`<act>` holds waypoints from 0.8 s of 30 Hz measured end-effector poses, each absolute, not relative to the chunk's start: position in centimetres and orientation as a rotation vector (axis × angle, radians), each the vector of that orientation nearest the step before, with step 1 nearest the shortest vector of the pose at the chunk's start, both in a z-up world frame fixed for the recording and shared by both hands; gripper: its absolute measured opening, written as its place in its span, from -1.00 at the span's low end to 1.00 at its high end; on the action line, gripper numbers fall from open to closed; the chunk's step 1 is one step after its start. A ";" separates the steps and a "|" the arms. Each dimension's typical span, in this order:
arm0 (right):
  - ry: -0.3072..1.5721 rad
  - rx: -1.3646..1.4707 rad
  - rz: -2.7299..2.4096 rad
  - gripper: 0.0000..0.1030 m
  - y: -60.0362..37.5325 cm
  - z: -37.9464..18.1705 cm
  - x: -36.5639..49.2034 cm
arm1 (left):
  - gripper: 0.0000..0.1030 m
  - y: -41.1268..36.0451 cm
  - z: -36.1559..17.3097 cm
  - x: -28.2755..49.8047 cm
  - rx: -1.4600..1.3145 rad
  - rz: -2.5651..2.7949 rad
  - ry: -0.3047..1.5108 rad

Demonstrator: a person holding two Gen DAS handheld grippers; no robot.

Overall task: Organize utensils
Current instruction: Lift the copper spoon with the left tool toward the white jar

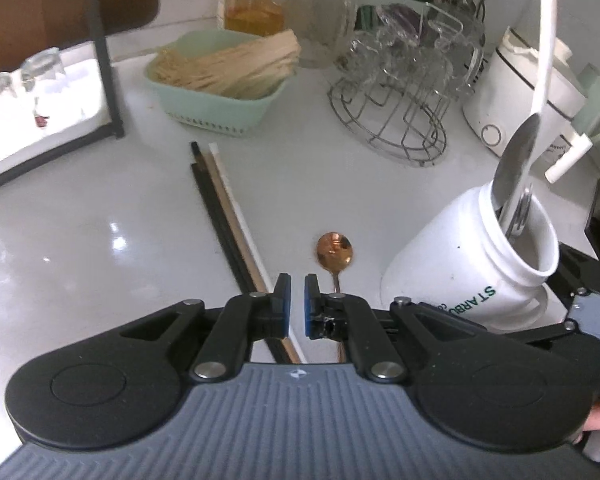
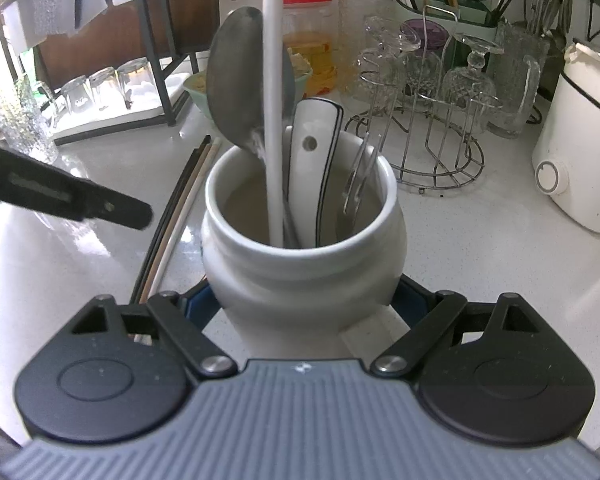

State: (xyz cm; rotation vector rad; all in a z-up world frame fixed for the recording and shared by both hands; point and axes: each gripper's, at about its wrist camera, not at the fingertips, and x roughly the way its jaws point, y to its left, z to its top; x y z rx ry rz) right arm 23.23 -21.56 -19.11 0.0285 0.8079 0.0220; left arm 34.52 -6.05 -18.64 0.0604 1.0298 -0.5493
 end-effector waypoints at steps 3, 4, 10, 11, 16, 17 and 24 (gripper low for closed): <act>0.810 0.026 0.024 0.77 -21.6 -19.1 23.2 | -0.54 -7.0 -19.6 35.0 0.072 -0.568 1.034; 0.810 0.023 0.026 0.77 -21.6 -19.1 23.2 | -0.41 -7.4 -19.9 35.1 0.077 -0.573 1.031; 0.815 0.020 0.028 0.77 -21.7 -19.0 23.1 | -0.27 -9.5 -21.2 35.7 0.115 -0.595 1.019; 0.816 0.020 0.025 0.77 -21.8 -19.0 23.1 | -0.27 -9.8 -21.4 35.9 0.120 -0.598 1.017; 0.814 0.030 -0.003 0.77 -22.7 -19.0 22.6 | -0.27 -11.5 -22.1 36.2 0.185 -0.586 0.988; 0.814 0.032 -0.006 0.77 -22.9 -19.0 22.5 | -0.27 -11.7 -22.2 36.2 0.194 -0.586 0.982; 0.812 0.027 0.002 0.77 -23.2 -19.1 22.3 | -0.27 -13.4 -22.5 36.0 0.268 -0.588 0.954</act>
